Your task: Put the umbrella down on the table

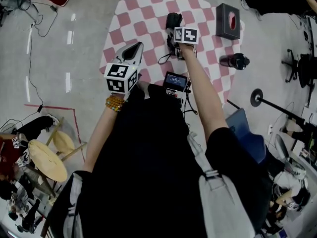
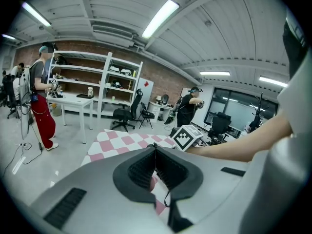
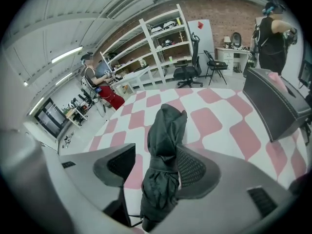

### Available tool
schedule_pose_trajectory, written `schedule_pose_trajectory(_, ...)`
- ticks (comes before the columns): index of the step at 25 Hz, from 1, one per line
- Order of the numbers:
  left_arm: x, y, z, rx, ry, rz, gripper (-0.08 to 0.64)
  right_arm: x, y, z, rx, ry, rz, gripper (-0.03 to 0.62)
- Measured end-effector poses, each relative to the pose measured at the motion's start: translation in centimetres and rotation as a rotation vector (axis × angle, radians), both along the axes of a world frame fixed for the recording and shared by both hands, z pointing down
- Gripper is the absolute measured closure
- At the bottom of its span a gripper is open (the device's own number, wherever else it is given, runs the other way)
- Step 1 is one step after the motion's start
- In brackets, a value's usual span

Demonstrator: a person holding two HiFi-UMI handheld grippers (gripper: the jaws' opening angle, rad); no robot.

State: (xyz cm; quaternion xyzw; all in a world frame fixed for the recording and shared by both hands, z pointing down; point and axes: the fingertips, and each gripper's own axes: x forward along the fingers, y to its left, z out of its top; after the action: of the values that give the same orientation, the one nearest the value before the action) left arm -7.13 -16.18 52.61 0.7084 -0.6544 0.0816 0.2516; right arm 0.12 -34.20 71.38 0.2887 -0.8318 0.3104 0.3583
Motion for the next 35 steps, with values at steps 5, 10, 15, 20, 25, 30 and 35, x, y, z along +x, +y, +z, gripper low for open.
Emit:
schedule_pose_trajectory(5, 0.1, 0.4, 0.0, 0.008, -0.003, 0.003, 0.546, 0.1, 0.5, -1.2, 0.019, -0.026, 0.002, 0.341)
schedule_pose_trajectory(10, 0.0, 0.6, -0.3, 0.012, -0.002, 0.008, 0.546, -0.1, 0.9, -2.7, 0.046, -0.044, 0.001, 0.341)
schedule_pose_trajectory(15, 0.2, 0.9, -1.0, 0.028, -0.005, 0.010, 0.546, -0.8, 1.5, -4.9, 0.075, -0.085, -0.007, 0.341)
schedule_pose_trajectory(20, -0.1, 0.8, -1.1, 0.040, -0.004, 0.017, 0.546, -2.0, 1.7, -7.6, 0.119, -0.135, -0.021, 0.341)
schedule_pose_trajectory(25, 0.2, 0.8, -1.6, 0.058, -0.007, 0.032, 0.546, -2.6, 2.2, -11.4, 0.169, -0.203, -0.031, 0.341)
schedule_pose_trajectory(30, 0.3, 0.8, -2.6, 0.073, -0.012, 0.049, 0.546, -3.1, 3.4, -16.1, 0.222, -0.291, -0.036, 0.341)
schedule_pose_trajectory(35, 0.6, 0.5, -3.4, 0.098, -0.013, 0.073, 0.546, -2.8, 4.7, -20.2, 0.289, -0.359, -0.037, 0.341)
